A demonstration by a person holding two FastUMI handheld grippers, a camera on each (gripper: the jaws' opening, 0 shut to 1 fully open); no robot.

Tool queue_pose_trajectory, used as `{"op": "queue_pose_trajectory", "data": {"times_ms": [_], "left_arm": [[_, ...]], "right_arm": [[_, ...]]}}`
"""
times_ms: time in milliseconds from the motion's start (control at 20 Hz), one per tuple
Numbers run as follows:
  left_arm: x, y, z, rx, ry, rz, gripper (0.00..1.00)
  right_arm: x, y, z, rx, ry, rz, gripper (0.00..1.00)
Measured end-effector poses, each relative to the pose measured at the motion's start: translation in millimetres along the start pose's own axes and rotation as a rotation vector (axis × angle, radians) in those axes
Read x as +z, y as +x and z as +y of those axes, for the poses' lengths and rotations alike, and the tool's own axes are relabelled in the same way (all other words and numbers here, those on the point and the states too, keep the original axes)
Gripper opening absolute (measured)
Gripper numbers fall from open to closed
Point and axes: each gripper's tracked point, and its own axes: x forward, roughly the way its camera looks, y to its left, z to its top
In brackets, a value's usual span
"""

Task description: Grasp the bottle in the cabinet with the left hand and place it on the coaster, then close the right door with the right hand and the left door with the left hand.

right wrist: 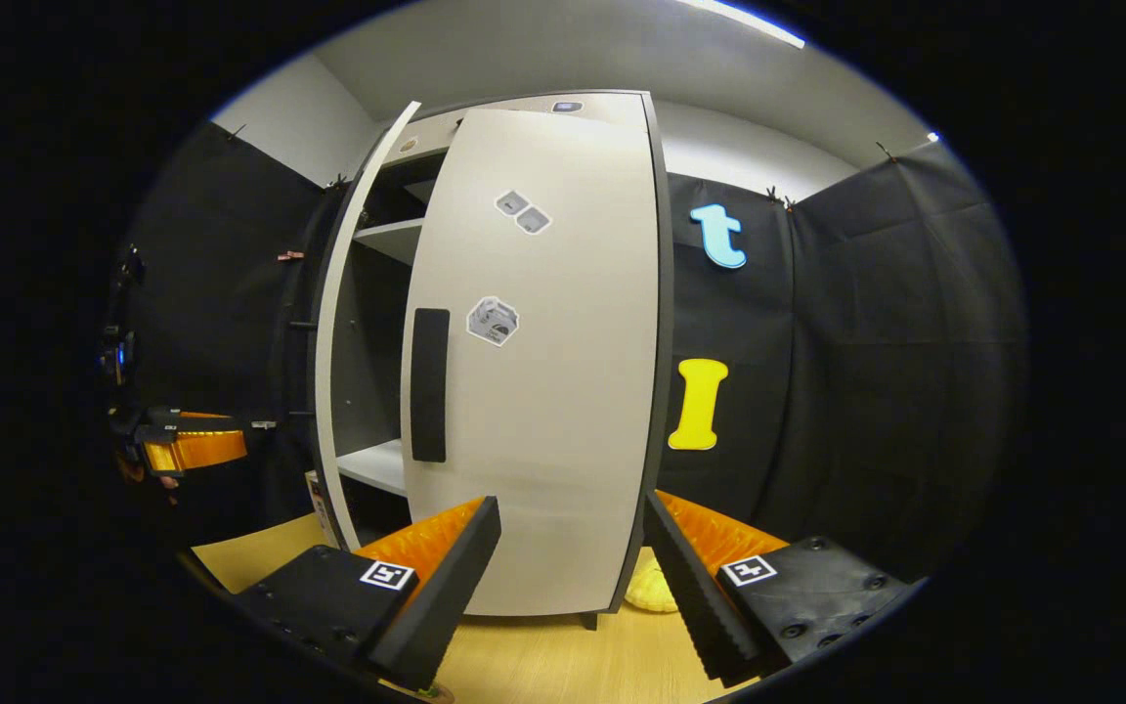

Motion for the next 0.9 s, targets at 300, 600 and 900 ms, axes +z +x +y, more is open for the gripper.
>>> {"op": "queue_pose_trajectory", "data": {"times_ms": [300, 600, 900], "left_arm": [[-5, -5, 8, 0.06, -0.021, 0.012, 0.87], [-6, 0, 14, 0.087, -0.07, 0.009, 0.88], [-6, 1, 8, 0.094, -0.028, 0.015, 0.9]], "right_arm": [[11, 1, -1, -0.032, -0.011, -0.056, 0.98], [4, 6, -21, -0.08, -0.033, -0.026, 0.98], [3, 0, -40, -0.119, 0.025, -0.022, 0.98]]}}
